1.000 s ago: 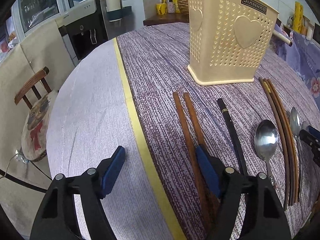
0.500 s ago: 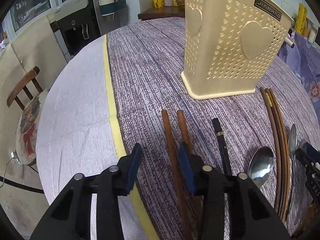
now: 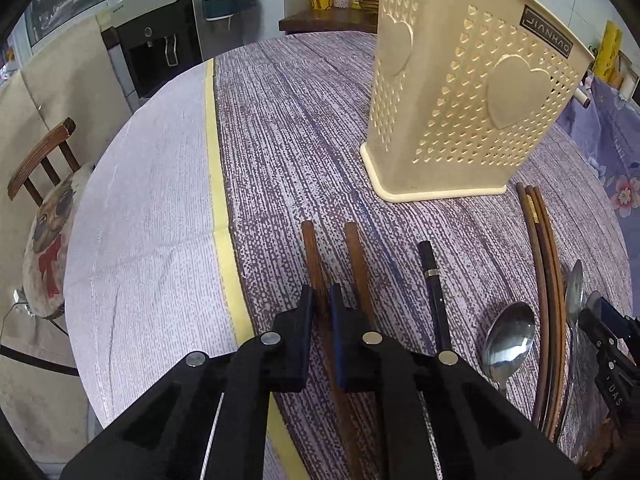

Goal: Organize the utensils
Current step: 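Close the right tool on the spoon handle while the left tool grips the chopstick, then lift the spoon with the right tool while the left tool carries the chopstick to the holder, then lower the spoon into the holder and open the right tool while the left releases the chopstick, then withdraw both tools from the holder back toward the utensils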

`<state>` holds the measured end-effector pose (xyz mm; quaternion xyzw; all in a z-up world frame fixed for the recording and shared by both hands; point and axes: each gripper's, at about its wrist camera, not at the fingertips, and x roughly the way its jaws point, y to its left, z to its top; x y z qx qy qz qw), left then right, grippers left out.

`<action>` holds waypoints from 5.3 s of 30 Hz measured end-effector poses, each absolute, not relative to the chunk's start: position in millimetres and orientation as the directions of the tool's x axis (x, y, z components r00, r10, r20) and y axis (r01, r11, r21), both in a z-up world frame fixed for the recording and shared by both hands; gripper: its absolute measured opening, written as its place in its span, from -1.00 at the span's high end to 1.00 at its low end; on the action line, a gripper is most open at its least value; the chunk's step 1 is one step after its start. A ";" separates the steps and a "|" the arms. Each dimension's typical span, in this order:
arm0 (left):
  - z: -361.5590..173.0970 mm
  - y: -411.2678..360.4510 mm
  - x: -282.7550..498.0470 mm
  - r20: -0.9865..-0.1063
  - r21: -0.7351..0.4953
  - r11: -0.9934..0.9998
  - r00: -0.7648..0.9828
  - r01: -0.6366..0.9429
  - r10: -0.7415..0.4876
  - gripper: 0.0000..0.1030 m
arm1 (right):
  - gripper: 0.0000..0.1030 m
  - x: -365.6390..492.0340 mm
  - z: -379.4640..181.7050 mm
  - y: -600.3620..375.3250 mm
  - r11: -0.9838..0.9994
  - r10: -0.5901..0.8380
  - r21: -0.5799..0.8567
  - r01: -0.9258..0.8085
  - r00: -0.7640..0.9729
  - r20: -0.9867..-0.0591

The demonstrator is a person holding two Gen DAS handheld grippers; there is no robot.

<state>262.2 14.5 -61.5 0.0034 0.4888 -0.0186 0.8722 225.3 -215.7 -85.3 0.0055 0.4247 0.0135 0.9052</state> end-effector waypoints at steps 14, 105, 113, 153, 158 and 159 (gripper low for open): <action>-62.7 10.0 261.1 -0.837 0.017 0.999 0.547 0.045 -0.011 0.82 | 0.29 222.5 -86.0 -218.2 0.999 0.042 0.033 -0.026 0.645 -0.763; 146.6 -7.0 291.0 -0.381 -0.140 0.983 0.910 0.119 -0.164 0.85 | 0.30 336.6 113.5 -160.4 0.945 0.327 0.127 -0.302 0.874 -0.359; 106.0 -9.2 303.0 -0.463 -0.150 0.983 0.871 0.109 -0.167 0.85 | 0.30 342.1 72.4 -151.0 0.951 0.306 0.097 -0.293 0.854 -0.420; 5.3 40.7 206.7 -0.601 -0.062 0.997 0.799 -0.045 -0.001 -0.90 | -0.44 227.8 -20.1 -217.6 0.990 0.122 0.124 -0.060 0.802 -0.585; -30.6 46.9 201.5 -0.687 -0.027 0.997 0.726 -0.066 0.029 -0.90 | -0.44 221.1 -53.8 -235.5 0.989 0.087 0.145 0.011 0.754 -0.651; -35.4 48.5 200.8 -0.698 -0.026 0.997 0.716 -0.073 0.034 -0.90 | -0.44 220.8 -59.6 -237.5 0.988 0.084 0.150 0.022 0.743 -0.664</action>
